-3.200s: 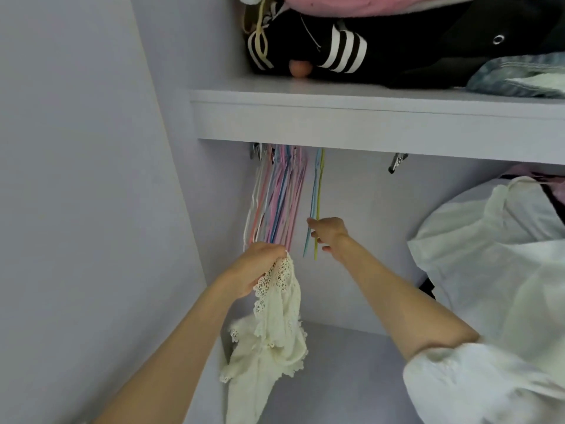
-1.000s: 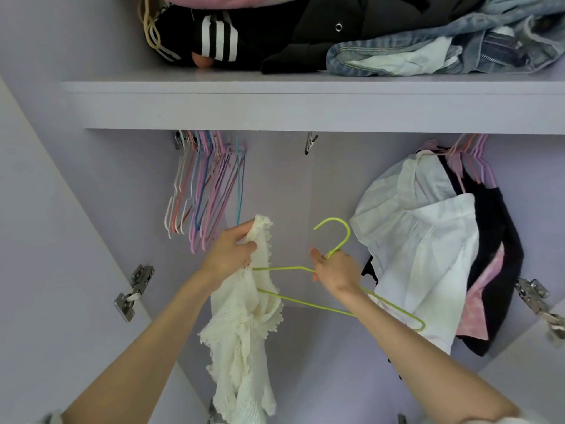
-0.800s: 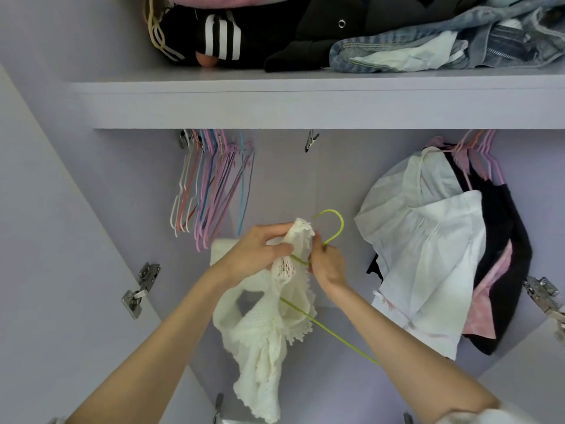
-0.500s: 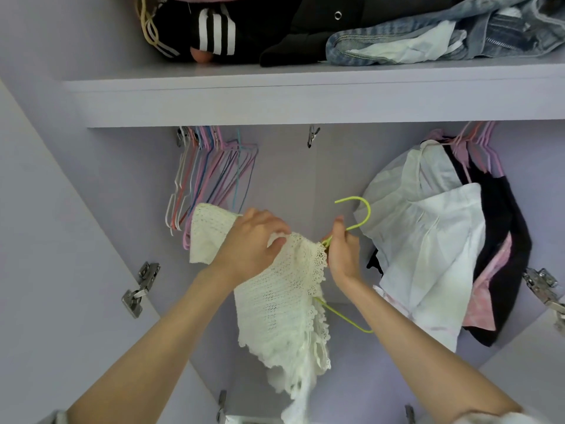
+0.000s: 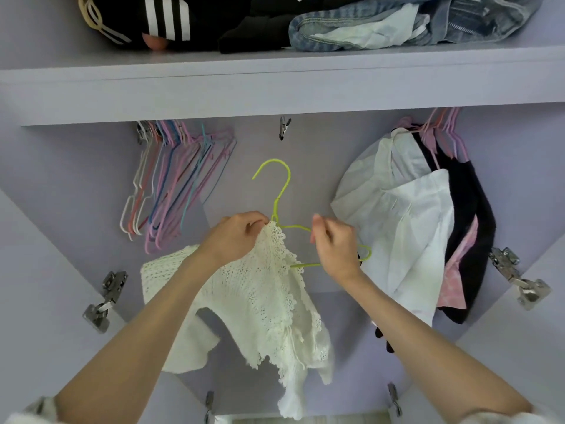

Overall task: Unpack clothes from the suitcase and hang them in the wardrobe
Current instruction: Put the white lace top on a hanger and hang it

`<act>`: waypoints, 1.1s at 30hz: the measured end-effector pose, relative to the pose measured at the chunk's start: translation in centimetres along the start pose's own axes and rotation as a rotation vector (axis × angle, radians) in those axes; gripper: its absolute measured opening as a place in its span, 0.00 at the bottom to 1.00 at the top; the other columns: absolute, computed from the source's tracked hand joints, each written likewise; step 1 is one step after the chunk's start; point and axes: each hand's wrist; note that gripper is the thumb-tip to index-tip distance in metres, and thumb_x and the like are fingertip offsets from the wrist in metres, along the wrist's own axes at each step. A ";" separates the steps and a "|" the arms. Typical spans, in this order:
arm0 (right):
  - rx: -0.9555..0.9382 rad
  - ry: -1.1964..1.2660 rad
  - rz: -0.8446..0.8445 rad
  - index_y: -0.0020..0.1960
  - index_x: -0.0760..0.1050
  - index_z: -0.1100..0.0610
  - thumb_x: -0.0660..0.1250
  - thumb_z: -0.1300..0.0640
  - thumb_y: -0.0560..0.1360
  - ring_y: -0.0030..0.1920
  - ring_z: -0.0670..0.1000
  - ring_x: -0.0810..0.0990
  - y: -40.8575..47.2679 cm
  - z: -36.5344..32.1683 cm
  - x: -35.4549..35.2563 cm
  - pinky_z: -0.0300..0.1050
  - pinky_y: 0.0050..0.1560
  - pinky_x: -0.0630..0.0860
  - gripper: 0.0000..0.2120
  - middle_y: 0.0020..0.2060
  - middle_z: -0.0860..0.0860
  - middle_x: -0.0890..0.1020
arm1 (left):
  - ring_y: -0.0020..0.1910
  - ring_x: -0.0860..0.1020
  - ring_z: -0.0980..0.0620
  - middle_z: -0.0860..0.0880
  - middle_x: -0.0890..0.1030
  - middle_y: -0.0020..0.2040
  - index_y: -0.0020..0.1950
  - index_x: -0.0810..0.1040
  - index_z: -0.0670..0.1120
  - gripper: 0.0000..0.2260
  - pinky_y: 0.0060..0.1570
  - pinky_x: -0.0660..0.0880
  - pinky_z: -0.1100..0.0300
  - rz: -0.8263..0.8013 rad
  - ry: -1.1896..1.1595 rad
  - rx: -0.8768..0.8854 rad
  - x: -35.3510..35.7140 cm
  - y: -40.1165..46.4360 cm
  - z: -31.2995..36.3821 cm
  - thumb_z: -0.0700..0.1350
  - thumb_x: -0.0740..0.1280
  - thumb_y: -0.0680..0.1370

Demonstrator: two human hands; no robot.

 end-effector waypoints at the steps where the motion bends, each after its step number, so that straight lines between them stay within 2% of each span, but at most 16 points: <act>1: -0.023 -0.044 -0.035 0.27 0.68 0.69 0.52 0.48 0.73 0.25 0.61 0.69 -0.8 1.0 0.1 0.51 0.29 0.68 0.28 0.22 0.62 0.71 | 0.38 0.73 0.48 0.47 0.75 0.34 0.43 0.76 0.58 0.08 0.47 0.73 0.57 0.007 -0.048 -0.017 -0.2 0.0 0.3 0.52 0.59 0.80; 3: -0.084 -0.157 -0.085 0.26 0.68 0.65 0.53 0.51 0.71 0.24 0.54 0.66 -3.2 2.5 0.5 0.43 0.25 0.67 0.21 0.21 0.57 0.71 | 0.35 0.68 0.53 0.44 0.67 0.32 0.43 0.77 0.54 0.12 0.39 0.68 0.59 0.012 -0.131 -0.066 -0.8 -0.3 1.0 0.59 0.60 0.77; 5: -0.028 -0.236 -0.160 0.34 0.74 0.60 0.55 0.48 0.69 0.33 0.49 0.70 -5.5 3.7 1.5 0.38 0.31 0.67 0.18 0.29 0.52 0.76 | 0.35 0.67 0.53 0.47 0.66 0.31 0.40 0.75 0.47 0.20 0.36 0.65 0.59 0.060 -0.187 -0.122 -1.5 -0.6 1.6 0.64 0.61 0.73; 7: 0.087 -0.341 -0.332 0.52 0.76 0.57 0.53 0.38 0.67 0.45 0.45 0.74 -6.6 4.2 2.7 0.40 0.44 0.70 0.27 0.44 0.50 0.78 | 0.32 0.66 0.52 0.51 0.65 0.30 0.32 0.66 0.46 0.24 0.33 0.62 0.57 0.147 -0.187 -0.151 -2.0 -0.7 2.0 0.66 0.63 0.71; 9: 0.126 -0.409 -0.544 0.65 0.70 0.55 0.52 0.34 0.67 0.57 0.49 0.73 -6.6 4.3 4.2 0.45 0.56 0.70 0.35 0.56 0.51 0.75 | 0.29 0.60 0.52 0.53 0.59 0.27 0.29 0.58 0.48 0.26 0.31 0.57 0.57 0.212 -0.201 -0.148 -2.6 -0.9 2.3 0.65 0.65 0.70; 11: 0.152 -0.400 -0.641 0.69 0.67 0.53 0.58 0.40 0.72 0.63 0.53 0.70 -5.8 3.2 5.6 0.48 0.61 0.69 0.29 0.62 0.52 0.72 | 0.28 0.57 0.53 0.53 0.57 0.27 0.29 0.55 0.49 0.26 0.31 0.55 0.57 0.256 -0.236 -0.100 -3.3 -1.3 2.7 0.62 0.66 0.71; 13: 0.135 -0.433 -0.689 0.68 0.69 0.53 0.61 0.47 0.76 0.65 0.53 0.69 -4.9 2.4 6.8 0.48 0.63 0.67 0.22 0.63 0.52 0.71 | 0.27 0.56 0.54 0.52 0.56 0.27 0.29 0.55 0.49 0.25 0.30 0.55 0.57 0.287 -0.251 -0.061 -3.9 -1.7 3.1 0.60 0.66 0.73; 15: 0.136 -0.504 -0.761 0.62 0.73 0.57 0.59 0.51 0.77 0.63 0.56 0.71 -4.2 1.7 7.7 0.48 0.60 0.69 0.17 0.59 0.54 0.73 | 0.27 0.56 0.54 0.52 0.56 0.27 0.29 0.55 0.49 0.25 0.32 0.56 0.57 0.314 -0.291 -0.057 -4.6 -2.2 3.2 0.59 0.65 0.74; 18: 0.369 -0.375 -0.705 0.42 0.74 0.59 0.58 0.58 0.77 0.53 0.60 0.77 -3.2 1.6 8.0 0.44 0.44 0.70 0.09 0.45 0.58 0.77 | 0.26 0.56 0.54 0.53 0.56 0.25 0.28 0.54 0.49 0.25 0.34 0.57 0.57 0.375 -0.326 -0.099 -5.8 -3.1 2.7 0.59 0.61 0.77; 22: 0.600 -0.337 -0.518 0.52 0.75 0.63 0.57 0.64 0.75 0.53 0.60 0.78 -2.3 4.2 6.1 0.43 0.43 0.69 0.10 0.50 0.59 0.81 | 0.27 0.57 0.52 0.51 0.57 0.26 0.28 0.55 0.48 0.23 0.31 0.55 0.57 0.450 -0.306 -0.221 -6.5 -3.8 1.0 0.54 0.62 0.77; 24: 0.722 -0.294 -0.446 0.45 0.75 0.62 0.59 0.62 0.76 0.48 0.60 0.78 -1.9 6.0 4.7 0.45 0.42 0.71 0.07 0.49 0.61 0.81 | 0.27 0.59 0.51 0.51 0.59 0.25 0.27 0.57 0.48 0.22 0.31 0.57 0.57 0.480 -0.287 -0.267 -6.7 -4.0 0.3 0.52 0.62 0.77; 26: 0.867 -0.192 -0.370 0.37 0.72 0.61 0.61 0.61 0.76 0.38 0.56 0.76 -1.4 7.2 3.1 0.45 0.36 0.71 0.09 0.41 0.61 0.80 | 0.29 0.62 0.50 0.50 0.63 0.26 0.26 0.61 0.48 0.20 0.31 0.60 0.56 0.485 -0.210 -0.283 -6.7 -4.1 -0.2 0.50 0.61 0.77; 28: 0.969 -0.034 -0.299 0.37 0.70 0.61 0.63 0.64 0.76 0.34 0.53 0.71 -0.8 7.2 1.5 0.42 0.34 0.66 0.09 0.35 0.57 0.76 | 0.33 0.66 0.47 0.49 0.66 0.28 0.29 0.66 0.47 0.17 0.33 0.62 0.55 0.462 -0.100 -0.276 -6.3 -4.1 -0.5 0.49 0.60 0.77; 30: 1.060 0.149 -0.230 0.36 0.70 0.60 0.62 0.67 0.75 0.31 0.51 0.70 0.1 7.1 0.2 0.38 0.30 0.67 0.10 0.30 0.54 0.75 | 0.37 0.69 0.43 0.47 0.69 0.29 0.33 0.67 0.45 0.14 0.37 0.63 0.55 0.407 -0.011 -0.270 -5.3 -4.0 -0.8 0.48 0.59 0.78; 31: 1.081 0.183 -0.218 0.35 0.70 0.58 0.62 0.68 0.74 0.31 0.50 0.71 0.5 7.1 -0.1 0.36 0.28 0.68 0.11 0.27 0.53 0.75 | 0.38 0.71 0.41 0.45 0.70 0.30 0.34 0.67 0.45 0.14 0.38 0.65 0.55 0.379 0.014 -0.267 -4.6 -4.0 -1.1 0.48 0.58 0.78; 33: 1.063 0.146 -0.201 0.35 0.70 0.57 0.64 0.64 0.74 0.30 0.50 0.68 1.2 6.9 -0.6 0.37 0.29 0.64 0.09 0.28 0.52 0.71 | 0.43 0.74 0.38 0.42 0.73 0.35 0.36 0.67 0.44 0.13 0.42 0.69 0.52 0.344 0.070 -0.246 -3.2 -3.7 -1.4 0.48 0.57 0.79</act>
Point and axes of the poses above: each hand's wrist, its own y-axis towards the middle knuckle, its own x-axis out of the palm, z = x × y
